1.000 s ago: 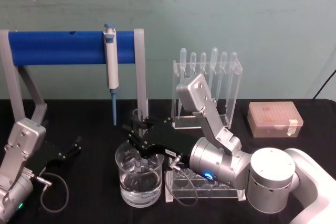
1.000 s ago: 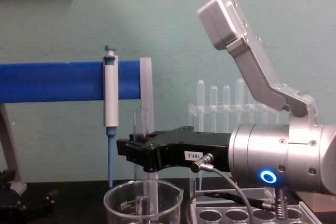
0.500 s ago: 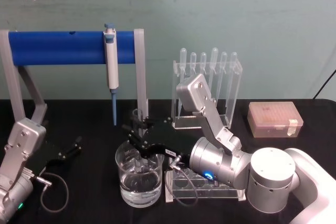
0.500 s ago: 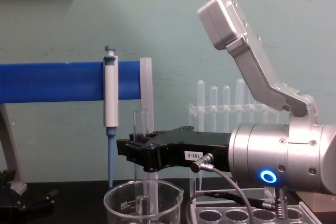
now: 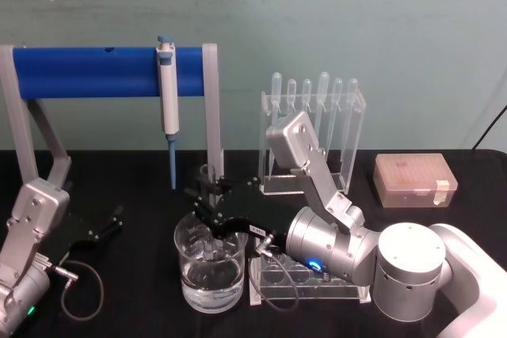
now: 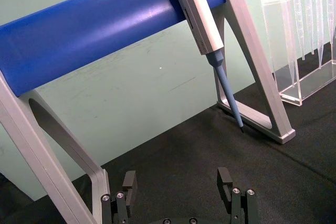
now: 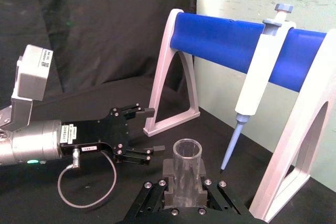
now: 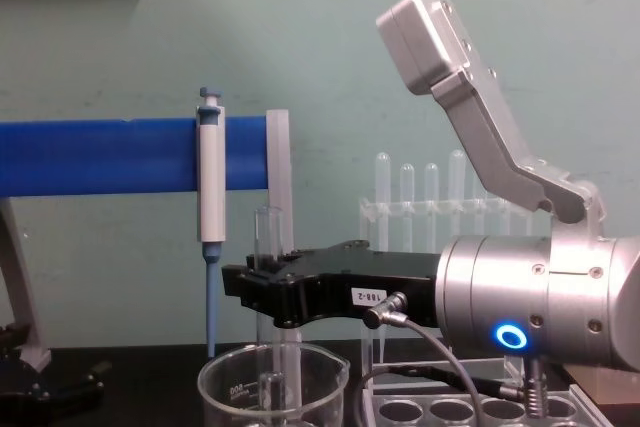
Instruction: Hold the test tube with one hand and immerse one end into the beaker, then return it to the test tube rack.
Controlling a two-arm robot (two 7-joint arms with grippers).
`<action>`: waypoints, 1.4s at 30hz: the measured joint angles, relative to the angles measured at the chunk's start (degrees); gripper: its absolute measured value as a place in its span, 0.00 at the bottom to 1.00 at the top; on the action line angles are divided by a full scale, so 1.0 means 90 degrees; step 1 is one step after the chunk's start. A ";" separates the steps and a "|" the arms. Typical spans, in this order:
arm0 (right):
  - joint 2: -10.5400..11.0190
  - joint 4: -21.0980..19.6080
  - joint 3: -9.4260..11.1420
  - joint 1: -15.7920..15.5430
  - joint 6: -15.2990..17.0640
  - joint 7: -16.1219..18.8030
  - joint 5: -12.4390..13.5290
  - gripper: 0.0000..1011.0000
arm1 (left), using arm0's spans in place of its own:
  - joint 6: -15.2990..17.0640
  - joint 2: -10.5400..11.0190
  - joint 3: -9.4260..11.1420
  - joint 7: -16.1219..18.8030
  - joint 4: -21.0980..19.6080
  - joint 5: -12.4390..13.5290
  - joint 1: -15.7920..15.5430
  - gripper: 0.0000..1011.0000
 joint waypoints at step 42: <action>0.0000 0.0000 0.0000 0.0000 0.0000 0.0000 0.0000 0.22 | 0.0000 0.0000 0.0000 0.0000 0.0000 0.0000 0.0000 0.99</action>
